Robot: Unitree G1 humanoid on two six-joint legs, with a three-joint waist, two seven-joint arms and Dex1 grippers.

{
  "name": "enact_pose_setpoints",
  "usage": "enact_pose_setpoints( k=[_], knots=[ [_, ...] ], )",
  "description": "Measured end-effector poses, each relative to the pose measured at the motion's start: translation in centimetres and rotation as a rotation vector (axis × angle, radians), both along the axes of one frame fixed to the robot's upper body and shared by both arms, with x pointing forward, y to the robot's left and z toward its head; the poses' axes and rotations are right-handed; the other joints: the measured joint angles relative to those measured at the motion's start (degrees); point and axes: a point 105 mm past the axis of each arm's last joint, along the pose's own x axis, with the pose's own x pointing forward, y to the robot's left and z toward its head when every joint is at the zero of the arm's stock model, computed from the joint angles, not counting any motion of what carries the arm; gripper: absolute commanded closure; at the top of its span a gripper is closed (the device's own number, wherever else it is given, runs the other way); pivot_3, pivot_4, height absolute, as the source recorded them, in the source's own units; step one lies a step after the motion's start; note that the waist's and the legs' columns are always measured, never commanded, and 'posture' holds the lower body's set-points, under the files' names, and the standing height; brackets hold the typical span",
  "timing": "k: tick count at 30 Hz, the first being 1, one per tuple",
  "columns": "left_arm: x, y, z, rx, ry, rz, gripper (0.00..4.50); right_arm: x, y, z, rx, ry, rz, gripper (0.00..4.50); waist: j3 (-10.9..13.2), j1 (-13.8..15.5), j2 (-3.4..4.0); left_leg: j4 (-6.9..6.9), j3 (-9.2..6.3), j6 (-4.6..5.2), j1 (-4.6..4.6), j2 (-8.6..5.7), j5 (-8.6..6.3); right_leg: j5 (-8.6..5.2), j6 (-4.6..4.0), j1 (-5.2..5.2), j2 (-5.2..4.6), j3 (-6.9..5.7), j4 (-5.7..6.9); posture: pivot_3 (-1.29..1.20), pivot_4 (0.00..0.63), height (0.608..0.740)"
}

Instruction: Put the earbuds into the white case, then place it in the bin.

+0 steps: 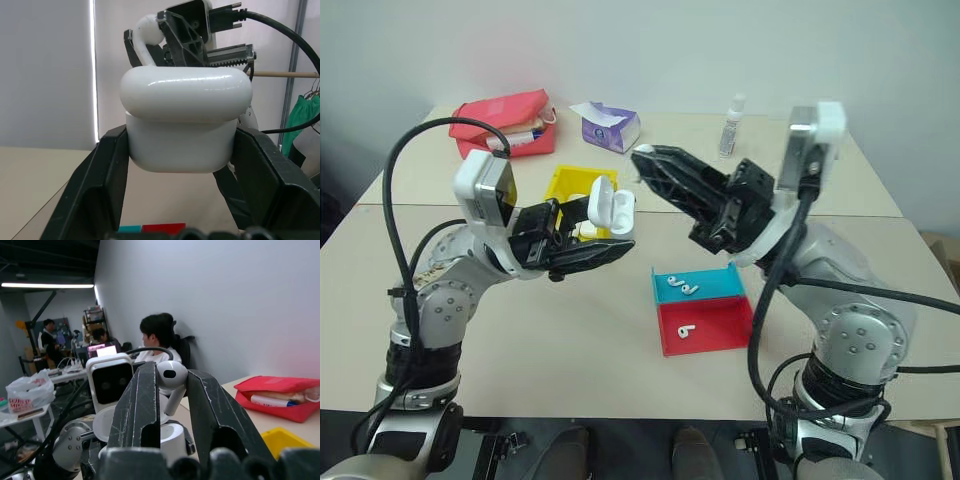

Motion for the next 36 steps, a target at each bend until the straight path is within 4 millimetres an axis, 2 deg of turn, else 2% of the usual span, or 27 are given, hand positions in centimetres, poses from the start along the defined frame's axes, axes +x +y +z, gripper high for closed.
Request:
enact_pose_setpoints(
  k=[10, 28, 36],
  knots=[
    [0.1, 0.1, -0.2, 0.008, 0.0, -0.004, 1.72, 0.5, 0.7, -1.4, -0.095, -0.004, -0.001, 3.88, 0.0, 0.09, 0.0, -0.01, -0.01, 0.0, -0.03, 0.0, 0.0, 0.0, 0.0, 0.0, 0.0, -0.03, -0.06, 0.0, 0.15, 0.74],
    [0.0, -0.2, -0.5, 0.029, -0.012, -0.015, 1.72, 0.5, 0.7, -2.0, -0.165, -0.078, 0.006, 3.88, 0.0, 0.13, 0.0, -0.04, -0.01, 0.0, -0.04, 0.0, 0.0, 0.0, 0.0, -0.01, 0.0, -0.03, -0.13, 0.0, 0.15, 0.74],
    [0.3, 0.0, -0.6, 0.027, -0.024, 0.003, 1.72, 0.2, 0.6, -2.4, -0.196, -0.103, 0.044, 1.29, 0.0, 0.14, 0.0, -0.05, -0.02, 0.0, -0.05, 0.0, 0.0, 0.0, 0.0, 0.0, 0.0, -0.03, -0.14, 0.0, 0.15, 0.74]
  ],
)
